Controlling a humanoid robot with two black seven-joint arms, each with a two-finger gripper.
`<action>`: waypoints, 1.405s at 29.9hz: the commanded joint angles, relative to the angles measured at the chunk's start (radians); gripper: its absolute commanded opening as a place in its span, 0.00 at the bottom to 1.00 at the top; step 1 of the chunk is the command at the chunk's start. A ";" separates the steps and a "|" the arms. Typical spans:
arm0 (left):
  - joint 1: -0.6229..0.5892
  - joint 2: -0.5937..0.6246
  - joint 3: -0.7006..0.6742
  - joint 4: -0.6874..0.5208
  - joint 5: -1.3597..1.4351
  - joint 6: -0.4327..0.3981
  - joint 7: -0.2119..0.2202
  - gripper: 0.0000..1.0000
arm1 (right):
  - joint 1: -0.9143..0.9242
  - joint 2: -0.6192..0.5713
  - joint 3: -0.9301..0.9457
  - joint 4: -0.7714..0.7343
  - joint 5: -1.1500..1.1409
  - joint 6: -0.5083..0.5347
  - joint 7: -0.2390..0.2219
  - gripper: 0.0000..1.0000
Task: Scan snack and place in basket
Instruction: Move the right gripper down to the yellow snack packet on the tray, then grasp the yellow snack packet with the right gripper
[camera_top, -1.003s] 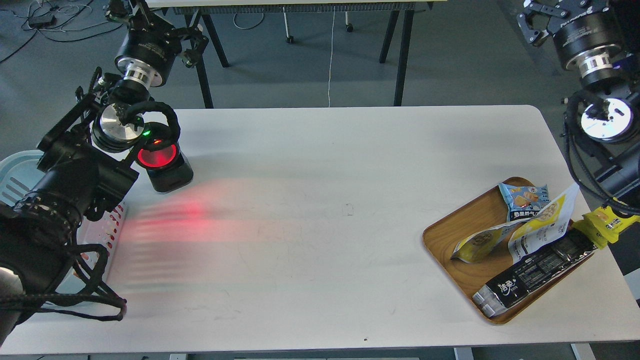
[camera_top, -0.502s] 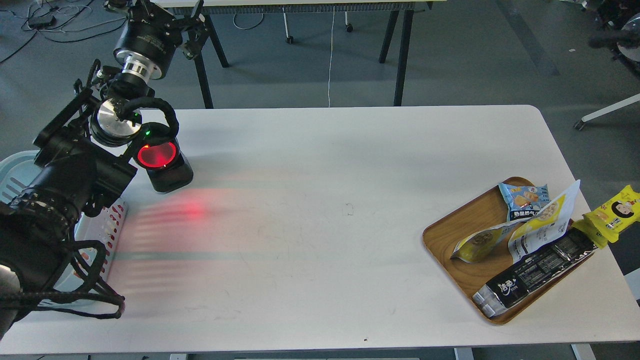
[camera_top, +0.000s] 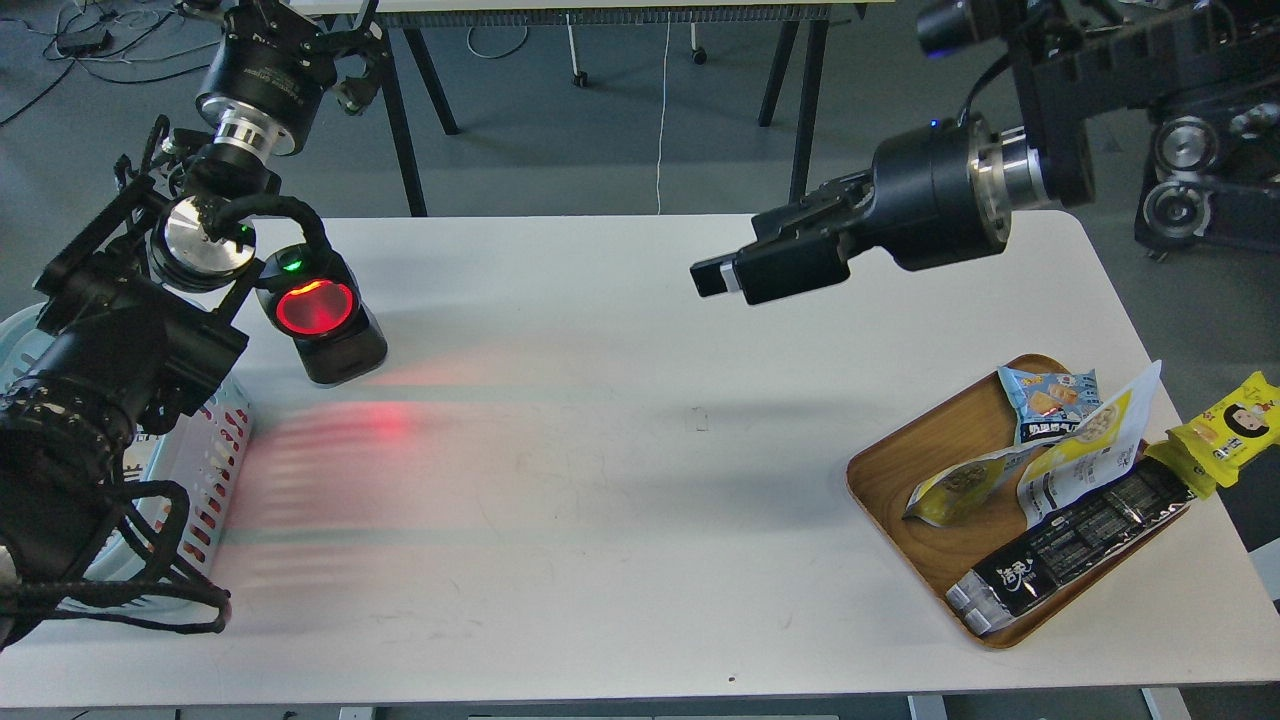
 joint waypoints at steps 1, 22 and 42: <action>-0.004 0.008 0.001 0.000 0.000 -0.001 0.000 1.00 | 0.047 -0.032 -0.047 0.101 -0.170 -0.013 0.000 0.95; -0.002 0.063 -0.001 0.000 0.000 0.010 -0.028 1.00 | -0.208 -0.202 -0.097 0.082 -1.097 -0.103 0.000 0.90; -0.021 0.043 -0.001 0.000 0.000 0.016 -0.028 1.00 | -0.297 -0.248 -0.092 -0.080 -1.097 -0.088 0.000 0.24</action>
